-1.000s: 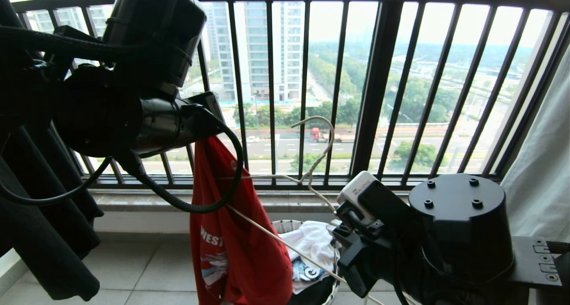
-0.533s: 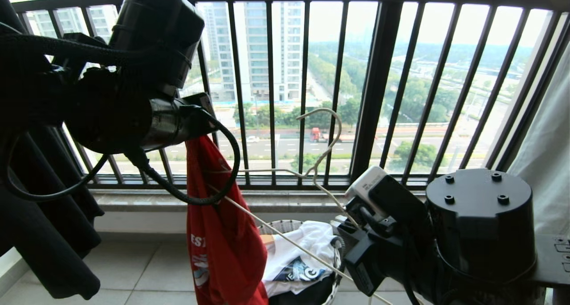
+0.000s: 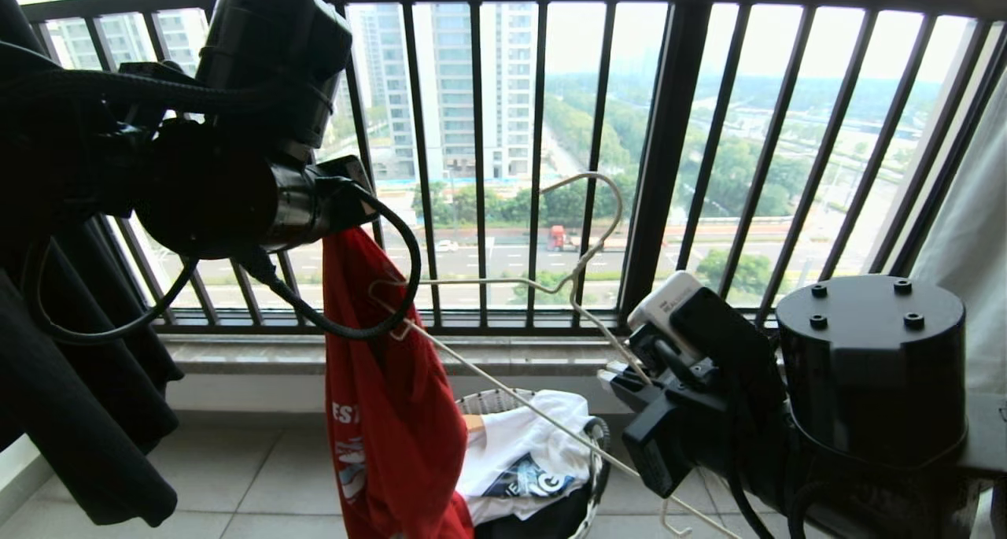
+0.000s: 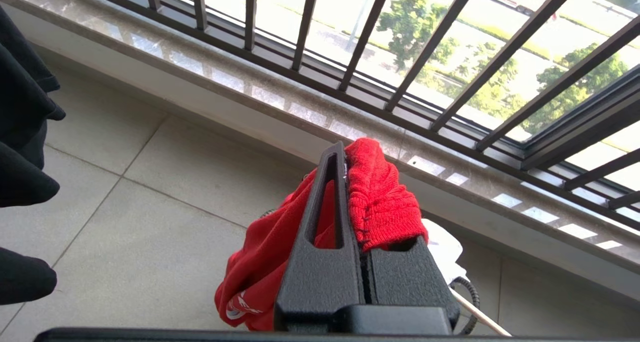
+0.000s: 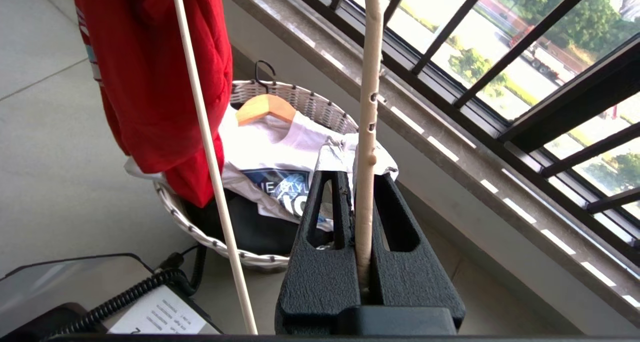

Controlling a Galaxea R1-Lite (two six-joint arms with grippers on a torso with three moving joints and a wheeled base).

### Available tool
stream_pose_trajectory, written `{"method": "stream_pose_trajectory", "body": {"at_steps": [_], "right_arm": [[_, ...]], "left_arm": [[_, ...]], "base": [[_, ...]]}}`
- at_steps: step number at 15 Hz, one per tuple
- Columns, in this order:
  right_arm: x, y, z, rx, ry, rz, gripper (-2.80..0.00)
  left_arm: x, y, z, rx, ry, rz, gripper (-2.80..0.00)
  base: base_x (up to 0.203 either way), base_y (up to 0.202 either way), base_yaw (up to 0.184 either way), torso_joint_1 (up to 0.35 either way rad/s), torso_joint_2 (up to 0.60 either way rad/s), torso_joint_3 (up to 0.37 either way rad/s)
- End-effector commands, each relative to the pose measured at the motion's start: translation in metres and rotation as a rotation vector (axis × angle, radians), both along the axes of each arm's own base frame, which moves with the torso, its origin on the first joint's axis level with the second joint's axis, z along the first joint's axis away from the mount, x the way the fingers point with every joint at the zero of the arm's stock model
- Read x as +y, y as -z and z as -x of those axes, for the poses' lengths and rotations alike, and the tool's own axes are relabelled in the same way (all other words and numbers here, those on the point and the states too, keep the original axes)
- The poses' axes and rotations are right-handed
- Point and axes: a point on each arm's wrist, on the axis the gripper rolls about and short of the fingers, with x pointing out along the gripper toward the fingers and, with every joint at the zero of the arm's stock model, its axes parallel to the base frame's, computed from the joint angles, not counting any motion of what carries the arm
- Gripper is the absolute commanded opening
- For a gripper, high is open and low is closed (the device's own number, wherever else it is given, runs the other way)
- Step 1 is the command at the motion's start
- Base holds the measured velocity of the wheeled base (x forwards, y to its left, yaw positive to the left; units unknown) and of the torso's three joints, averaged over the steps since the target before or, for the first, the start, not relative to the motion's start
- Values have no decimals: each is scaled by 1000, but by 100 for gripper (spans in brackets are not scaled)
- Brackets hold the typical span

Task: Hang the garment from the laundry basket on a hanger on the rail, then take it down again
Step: Hang the clothes on the clothes rack

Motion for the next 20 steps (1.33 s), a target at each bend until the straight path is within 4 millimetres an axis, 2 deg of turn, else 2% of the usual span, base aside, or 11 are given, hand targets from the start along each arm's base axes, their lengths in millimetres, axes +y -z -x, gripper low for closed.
{"method": "stream_pose_trajectory", "body": {"at_steps": [1,6,9,10,13,15,16,18,20], "right_arm": [[-4,-2,-5,-12,24,3,-280],[-13,-6,-19,-26,80,5,-280],[-9,-4,-16,-22,57,7,-280],[-4,-2,-14,-15,40,11,-280],[-2,1,-14,-8,33,15,-280],[-3,0,-14,-9,36,14,-280],[-3,0,-14,-9,35,14,-280],[-6,1,-18,-7,50,14,-280],[-7,2,-19,-3,48,14,-280]], "left_arm": [[1,0,-1,-1,-10,0,-280],[-2,-2,4,-6,13,11,-280],[-21,-4,23,-4,131,37,-280],[-29,-2,23,4,161,48,-280],[-55,25,-5,30,169,29,-280],[-62,26,-29,2,162,-10,-280],[-61,25,-36,-3,161,-36,-280],[-58,38,-45,33,142,-77,-280],[-52,37,-48,33,127,-91,-280]], "base": [[0,0,0,0,0,0],[0,0,0,0,0,0],[0,0,0,0,0,0],[0,0,0,0,0,0],[0,0,0,0,0,0],[0,0,0,0,0,0],[0,0,0,0,0,0],[0,0,0,0,0,0],[0,0,0,0,0,0]]}}
